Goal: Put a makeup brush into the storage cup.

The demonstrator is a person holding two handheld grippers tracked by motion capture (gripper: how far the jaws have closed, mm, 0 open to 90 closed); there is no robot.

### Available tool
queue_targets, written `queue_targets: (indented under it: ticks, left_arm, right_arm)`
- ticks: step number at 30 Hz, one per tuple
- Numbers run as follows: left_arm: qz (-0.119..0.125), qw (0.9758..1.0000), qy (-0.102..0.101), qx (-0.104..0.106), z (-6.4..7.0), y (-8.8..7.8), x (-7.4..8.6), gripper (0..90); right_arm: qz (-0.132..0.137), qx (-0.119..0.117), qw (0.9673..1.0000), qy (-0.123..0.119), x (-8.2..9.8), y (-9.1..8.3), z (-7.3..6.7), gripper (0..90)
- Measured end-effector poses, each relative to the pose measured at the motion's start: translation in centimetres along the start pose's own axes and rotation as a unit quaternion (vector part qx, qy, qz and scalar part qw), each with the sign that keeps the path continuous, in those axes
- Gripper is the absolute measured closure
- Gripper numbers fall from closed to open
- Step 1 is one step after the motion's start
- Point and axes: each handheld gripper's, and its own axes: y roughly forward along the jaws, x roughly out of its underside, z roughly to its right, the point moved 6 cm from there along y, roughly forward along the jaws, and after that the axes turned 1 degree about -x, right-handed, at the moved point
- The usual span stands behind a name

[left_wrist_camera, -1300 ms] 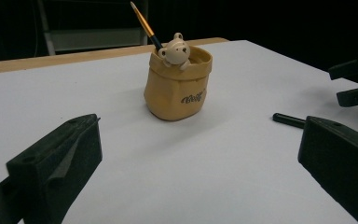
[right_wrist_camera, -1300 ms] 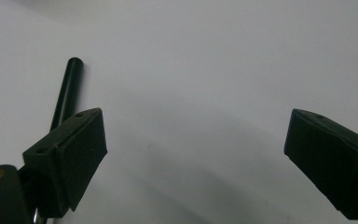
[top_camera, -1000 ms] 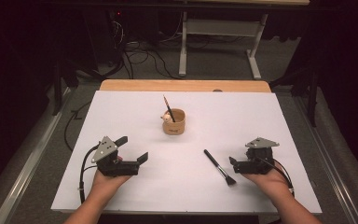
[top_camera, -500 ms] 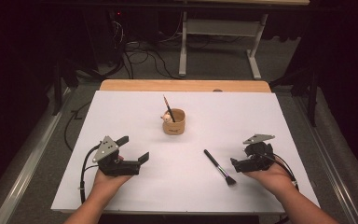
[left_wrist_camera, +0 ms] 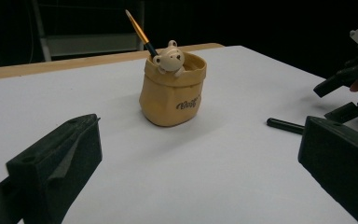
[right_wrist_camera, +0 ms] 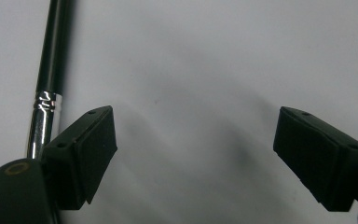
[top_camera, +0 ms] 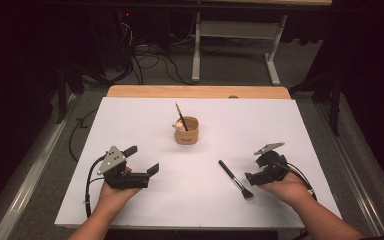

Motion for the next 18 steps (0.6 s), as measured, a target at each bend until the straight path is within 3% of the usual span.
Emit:
queue_targets:
  ticks: [4,18]
  left_arm:
    - [-0.003,1.0,0.003,0.001,0.09,0.11,0.1,0.0]
    - [-0.004,0.9999,0.01,0.004,0.34,0.22,0.18,0.0]
  right_arm:
    - [-0.028,-0.011,0.9995,-0.002,0.21,0.07,-0.17,17.3]
    - [-0.071,-0.024,0.9971,-0.012,0.24,-0.01,-0.37,22.0]
